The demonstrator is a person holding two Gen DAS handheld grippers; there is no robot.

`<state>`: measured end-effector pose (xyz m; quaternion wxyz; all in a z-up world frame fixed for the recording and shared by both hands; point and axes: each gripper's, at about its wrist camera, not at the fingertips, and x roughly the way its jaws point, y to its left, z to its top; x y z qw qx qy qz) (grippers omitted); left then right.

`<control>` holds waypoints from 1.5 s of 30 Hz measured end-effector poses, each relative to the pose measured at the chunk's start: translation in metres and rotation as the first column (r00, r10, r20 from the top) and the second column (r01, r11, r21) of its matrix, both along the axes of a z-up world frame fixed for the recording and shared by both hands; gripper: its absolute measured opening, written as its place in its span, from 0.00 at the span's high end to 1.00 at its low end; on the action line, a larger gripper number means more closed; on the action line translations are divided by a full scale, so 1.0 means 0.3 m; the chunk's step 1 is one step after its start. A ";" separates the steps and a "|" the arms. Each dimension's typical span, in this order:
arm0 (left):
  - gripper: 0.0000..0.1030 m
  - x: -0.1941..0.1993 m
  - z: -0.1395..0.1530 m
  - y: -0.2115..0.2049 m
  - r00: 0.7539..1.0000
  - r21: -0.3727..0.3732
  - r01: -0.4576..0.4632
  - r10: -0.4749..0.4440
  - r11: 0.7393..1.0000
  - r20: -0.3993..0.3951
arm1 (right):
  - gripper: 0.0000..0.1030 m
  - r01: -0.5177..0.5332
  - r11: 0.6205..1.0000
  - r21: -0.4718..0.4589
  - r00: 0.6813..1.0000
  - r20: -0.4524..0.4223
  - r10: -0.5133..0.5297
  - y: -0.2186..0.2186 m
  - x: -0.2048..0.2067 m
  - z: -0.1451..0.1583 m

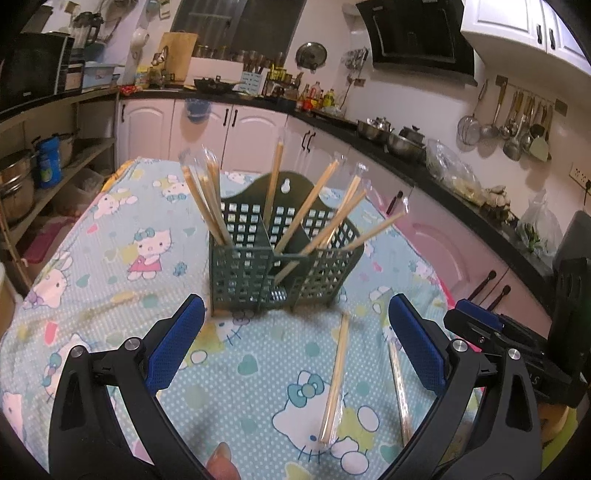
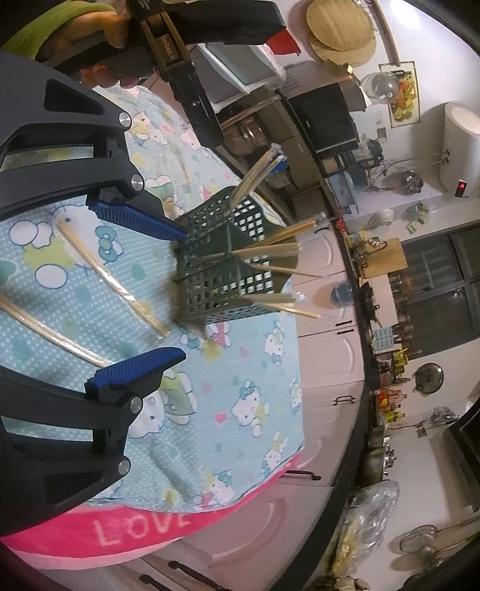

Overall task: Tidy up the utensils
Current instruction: 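Move the left tool to a wrapped chopstick while the right tool approaches another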

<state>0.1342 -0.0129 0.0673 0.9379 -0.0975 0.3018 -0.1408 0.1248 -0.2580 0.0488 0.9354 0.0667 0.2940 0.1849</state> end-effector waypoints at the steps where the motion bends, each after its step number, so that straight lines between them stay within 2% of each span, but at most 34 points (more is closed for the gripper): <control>1: 0.11 0.003 -0.008 -0.003 1.000 0.002 0.003 -0.003 1.000 -0.009 | 0.44 0.002 1.000 -0.002 1.000 -0.008 -0.002 -0.004 0.001 -0.007; 11: 0.11 0.036 -0.118 -0.087 0.993 0.059 0.066 -0.059 0.996 -0.101 | 0.44 0.030 1.000 -0.007 0.988 -0.149 -0.030 -0.064 0.051 -0.134; 16: 0.12 0.066 -0.167 -0.141 0.985 0.082 0.111 -0.098 0.990 -0.144 | 0.51 0.042 0.999 -0.006 0.977 -0.207 -0.042 -0.093 0.084 -0.192; 19: 0.23 0.088 -0.188 -0.179 0.978 0.094 0.144 -0.128 0.985 -0.164 | 0.56 0.041 0.999 -0.009 0.972 -0.233 -0.041 -0.101 0.105 -0.220; 24: 0.53 0.136 -0.231 -0.233 0.965 0.122 0.189 -0.161 0.974 -0.207 | 0.60 0.026 0.999 -0.019 0.963 -0.268 -0.030 -0.103 0.137 -0.263; 26: 0.61 0.155 -0.245 -0.255 0.959 0.130 0.206 -0.174 0.970 -0.224 | 0.61 0.025 0.999 -0.023 0.960 -0.278 -0.030 -0.102 0.151 -0.278; 29: 0.62 0.182 -0.264 -0.285 0.952 0.147 0.227 -0.188 0.963 -0.241 | 0.62 0.021 0.999 -0.030 0.956 -0.292 -0.029 -0.099 0.176 -0.298; 32: 0.69 0.213 -0.285 -0.313 0.946 0.157 0.243 -0.198 0.957 -0.256 | 0.65 0.015 0.999 -0.048 0.953 -0.302 -0.029 -0.091 0.202 -0.317; 35: 0.69 0.239 -0.301 -0.335 0.943 0.165 0.249 -0.201 0.954 -0.266 | 0.66 0.017 0.998 -0.059 0.947 -0.320 -0.035 -0.087 0.229 -0.339; 39: 0.69 0.276 -0.324 -0.371 0.936 0.171 0.266 -0.212 0.949 -0.281 | 0.82 0.030 0.997 -0.073 0.940 -0.336 -0.053 -0.103 0.248 -0.369; 42: 0.70 0.296 -0.334 -0.395 0.933 0.186 0.276 -0.216 0.943 -0.288 | 0.87 0.035 0.998 -0.052 0.942 -0.331 -0.050 -0.125 0.250 -0.369; 45: 0.79 0.321 -0.356 -0.425 0.927 0.189 0.289 -0.224 0.939 -0.302 | 0.88 0.056 0.998 -0.033 0.945 -0.322 -0.064 -0.154 0.250 -0.366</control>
